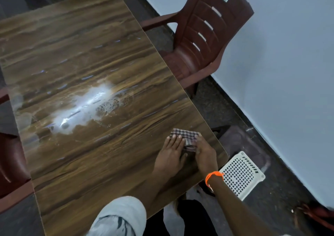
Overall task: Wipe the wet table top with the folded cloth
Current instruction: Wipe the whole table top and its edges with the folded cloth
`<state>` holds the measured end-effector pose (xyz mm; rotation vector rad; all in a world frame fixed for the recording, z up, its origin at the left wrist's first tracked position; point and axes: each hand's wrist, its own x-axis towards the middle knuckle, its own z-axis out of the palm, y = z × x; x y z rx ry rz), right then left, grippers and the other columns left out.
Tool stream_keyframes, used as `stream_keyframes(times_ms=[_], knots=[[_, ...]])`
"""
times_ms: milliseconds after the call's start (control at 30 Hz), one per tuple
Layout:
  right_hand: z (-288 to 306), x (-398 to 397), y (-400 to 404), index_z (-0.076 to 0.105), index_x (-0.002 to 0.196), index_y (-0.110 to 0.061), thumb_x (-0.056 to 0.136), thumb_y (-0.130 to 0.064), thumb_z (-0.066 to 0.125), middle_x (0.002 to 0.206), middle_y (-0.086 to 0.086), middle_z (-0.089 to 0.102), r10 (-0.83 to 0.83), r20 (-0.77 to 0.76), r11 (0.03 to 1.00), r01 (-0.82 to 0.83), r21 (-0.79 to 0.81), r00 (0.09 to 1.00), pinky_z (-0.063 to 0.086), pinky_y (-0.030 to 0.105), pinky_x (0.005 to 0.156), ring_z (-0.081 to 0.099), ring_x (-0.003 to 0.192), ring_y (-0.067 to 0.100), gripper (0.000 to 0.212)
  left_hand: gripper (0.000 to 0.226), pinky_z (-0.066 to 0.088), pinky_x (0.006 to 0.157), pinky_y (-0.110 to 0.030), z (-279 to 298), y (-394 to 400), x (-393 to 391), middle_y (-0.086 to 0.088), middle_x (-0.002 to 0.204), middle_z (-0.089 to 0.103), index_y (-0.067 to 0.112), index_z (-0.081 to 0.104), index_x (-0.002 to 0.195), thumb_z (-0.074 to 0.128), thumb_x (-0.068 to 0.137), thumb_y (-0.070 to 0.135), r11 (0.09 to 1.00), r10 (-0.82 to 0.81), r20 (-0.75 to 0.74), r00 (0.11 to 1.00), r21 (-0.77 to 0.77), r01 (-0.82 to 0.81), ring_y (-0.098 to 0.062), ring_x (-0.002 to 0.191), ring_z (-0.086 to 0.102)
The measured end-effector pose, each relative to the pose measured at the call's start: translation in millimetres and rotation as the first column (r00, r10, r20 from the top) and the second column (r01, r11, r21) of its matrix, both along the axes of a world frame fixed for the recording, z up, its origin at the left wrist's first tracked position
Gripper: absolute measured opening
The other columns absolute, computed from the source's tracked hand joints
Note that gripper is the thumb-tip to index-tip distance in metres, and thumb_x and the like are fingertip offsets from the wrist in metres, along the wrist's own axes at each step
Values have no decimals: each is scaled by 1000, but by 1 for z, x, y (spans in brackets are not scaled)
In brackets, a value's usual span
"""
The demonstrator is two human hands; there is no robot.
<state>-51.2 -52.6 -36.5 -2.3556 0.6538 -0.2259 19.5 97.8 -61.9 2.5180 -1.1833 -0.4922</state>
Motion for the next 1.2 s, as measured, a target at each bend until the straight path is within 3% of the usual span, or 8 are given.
stream_keyframes(times_ms=[133, 267, 400, 633, 800, 933, 1100, 1200], knots=[[0, 39, -13, 70, 106, 1, 78, 17, 57, 128, 17, 60, 75, 27, 997, -74, -6, 997, 44, 38, 104, 54, 125, 25, 35, 65, -1, 129, -41, -1, -12, 28, -9, 167, 27, 11, 29, 160, 35, 105, 45, 997, 65, 19, 998, 32, -65, -25, 157, 17], [-6, 51, -4, 65, 114, 3, 83, 13, 56, 131, 17, 58, 157, 16, 988, -157, 1, 988, 42, 37, 106, 53, 125, 26, 35, 64, -1, 129, -39, -1, 6, 28, -10, 166, 28, 11, 31, 159, 40, 105, 45, 991, 135, 10, 991, -19, -135, -24, 157, 18], [-9, 24, 11, 63, 119, 3, 85, 11, 56, 134, 17, 56, 164, 18, 986, -164, 19, 986, 36, 30, 110, 49, 130, 23, 36, 68, 7, 130, -43, -5, 28, 6, -9, 165, 28, 12, 33, 158, 39, 103, 51, 994, 105, -23, 994, -34, -106, -22, 157, 15], [-7, -23, -8, 64, 119, -1, 83, 14, 57, 132, 12, 58, -45, 10, 999, 45, 9, 999, 42, 31, 104, 54, 125, 21, 39, 71, 2, 130, -41, -4, -4, -8, -9, 166, 27, 11, 29, 159, 33, 103, 54, 993, -116, -28, 993, -3, 116, -19, 157, 7], [-6, 6, -44, 69, 109, -6, 84, 8, 58, 132, 9, 59, -169, -25, 986, 169, 10, 985, 40, 29, 106, 53, 125, 20, 31, 73, -5, 129, -39, -2, -59, 18, -9, 170, 14, 11, 14, 163, 26, 105, 54, 989, -126, -25, 992, 68, 128, -22, 158, 1], [-5, 48, -56, 70, 103, -6, 82, 7, 58, 128, 11, 62, -102, -30, 995, 102, -8, 994, 43, 34, 105, 55, 123, 22, 28, 71, -4, 129, -40, -1, -66, 52, -8, 170, 14, 11, 15, 163, 27, 107, 52, 993, -80, 20, 997, 94, 78, -21, 158, 5], [-9, 71, -33, 66, 112, -3, 83, 7, 57, 131, 15, 59, -16, -18, 1000, 16, 13, 1000, 44, 38, 104, 55, 123, 23, 33, 72, -4, 129, -40, 1, -39, 70, -10, 170, 13, 10, 16, 162, 27, 107, 54, 993, -23, -6, 1000, 115, 24, -21, 158, 4], [-11, 53, -12, 63, 117, -6, 87, 7, 56, 134, 13, 56, 23, -2, 1000, -23, -2, 1000, 39, 29, 108, 49, 130, 18, 33, 76, 2, 130, -42, 1, -12, 52, -10, 169, 17, 10, 21, 161, 22, 104, 60, 998, -10, -12, 1000, 69, 11, -21, 158, 7]])
